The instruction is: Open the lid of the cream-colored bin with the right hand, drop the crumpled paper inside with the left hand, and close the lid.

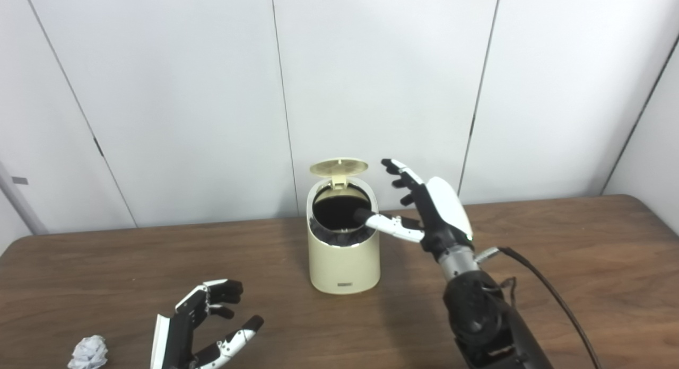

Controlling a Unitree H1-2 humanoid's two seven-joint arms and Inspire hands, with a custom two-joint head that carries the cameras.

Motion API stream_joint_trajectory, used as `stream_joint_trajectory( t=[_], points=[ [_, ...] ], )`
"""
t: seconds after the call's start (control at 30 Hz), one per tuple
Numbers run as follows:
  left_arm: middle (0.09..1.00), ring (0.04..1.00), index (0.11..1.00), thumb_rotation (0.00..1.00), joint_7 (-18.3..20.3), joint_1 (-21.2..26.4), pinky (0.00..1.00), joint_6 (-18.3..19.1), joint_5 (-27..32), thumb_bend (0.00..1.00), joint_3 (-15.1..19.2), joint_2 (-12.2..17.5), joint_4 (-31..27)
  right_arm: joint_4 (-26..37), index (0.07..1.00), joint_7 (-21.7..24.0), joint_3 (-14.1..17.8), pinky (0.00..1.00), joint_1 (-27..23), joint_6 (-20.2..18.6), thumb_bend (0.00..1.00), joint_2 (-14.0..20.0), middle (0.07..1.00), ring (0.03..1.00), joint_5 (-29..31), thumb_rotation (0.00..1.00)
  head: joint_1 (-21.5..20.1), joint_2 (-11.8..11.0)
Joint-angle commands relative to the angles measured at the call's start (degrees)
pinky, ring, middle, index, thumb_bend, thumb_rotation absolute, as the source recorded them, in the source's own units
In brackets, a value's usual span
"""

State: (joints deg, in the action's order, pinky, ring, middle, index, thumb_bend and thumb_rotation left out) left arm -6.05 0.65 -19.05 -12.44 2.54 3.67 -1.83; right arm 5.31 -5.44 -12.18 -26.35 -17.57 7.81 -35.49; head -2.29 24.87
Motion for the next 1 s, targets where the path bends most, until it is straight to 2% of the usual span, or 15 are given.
stream_joint_trajectory(
  t=[0.0, 0.23, 0.37, 0.47, 0.6, 0.8, 0.97],
  points=[
    [0.637, 0.616, 0.626, 0.18, -0.4, 0.4, 0.51, -2.0, 0.0, 0.75, 0.2, 0.9, 0.7, 3.2, 0.879, -0.3, 1.1, 0.68, -0.7, 2.8, 0.97, 0.5, 0.874, 0.819, 0.7, 0.83, -0.1, 0.0],
    [0.633, 0.612, 0.620, 0.18, -0.6, 0.5, 0.50, -2.1, -0.1, 0.75, 0.3, 0.8, 0.7, 7.1, 0.886, -0.5, 4.4, 0.74, 3.5, 7.4, 0.99, 2.0, 0.881, 0.848, 4.3, 0.85, 0.0, -0.1],
    [0.634, 0.612, 0.620, 0.17, -0.5, 0.6, 0.50, -2.4, 0.0, 0.74, 0.4, 1.0, 0.9, 7.3, 0.889, -1.5, 6.8, 0.78, 8.1, 12.6, 1.00, 3.6, 0.882, 0.859, 6.6, 0.85, 0.1, -0.2],
    [0.634, 0.614, 0.621, 0.17, -0.3, 0.6, 0.51, -2.6, 0.4, 0.74, 0.4, 1.2, 0.9, 7.5, 0.888, -2.0, 7.9, 0.77, 11.3, 15.9, 1.00, 4.6, 0.880, 0.853, 7.3, 0.85, 0.2, -0.1],
    [0.630, 0.610, 0.618, 0.16, -0.4, 0.6, 0.50, -2.9, 0.2, 0.73, 0.4, 1.5, 1.0, 5.7, 0.876, -3.8, 9.3, 0.78, 15.7, 22.0, 0.95, 5.9, 0.878, 0.857, 7.9, 0.80, 0.1, -0.1],
    [0.642, 0.619, 0.629, 0.19, -0.1, 0.5, 0.51, -3.2, 2.2, 0.76, 0.7, 1.7, 1.3, 0.6, 0.886, -6.6, 10.6, 0.79, 21.7, 30.7, 0.97, 5.4, 0.879, 0.859, 10.0, 0.77, 0.2, -0.1],
    [0.653, 0.629, 0.635, 0.20, 0.1, 0.3, 0.53, -3.8, 2.9, 0.76, 0.8, 1.9, 1.8, -2.6, 0.880, -8.7, 10.7, 0.80, 24.6, 36.3, 0.93, 4.9, 0.875, 0.865, 9.4, 0.74, 0.8, -1.2]
  ],
)
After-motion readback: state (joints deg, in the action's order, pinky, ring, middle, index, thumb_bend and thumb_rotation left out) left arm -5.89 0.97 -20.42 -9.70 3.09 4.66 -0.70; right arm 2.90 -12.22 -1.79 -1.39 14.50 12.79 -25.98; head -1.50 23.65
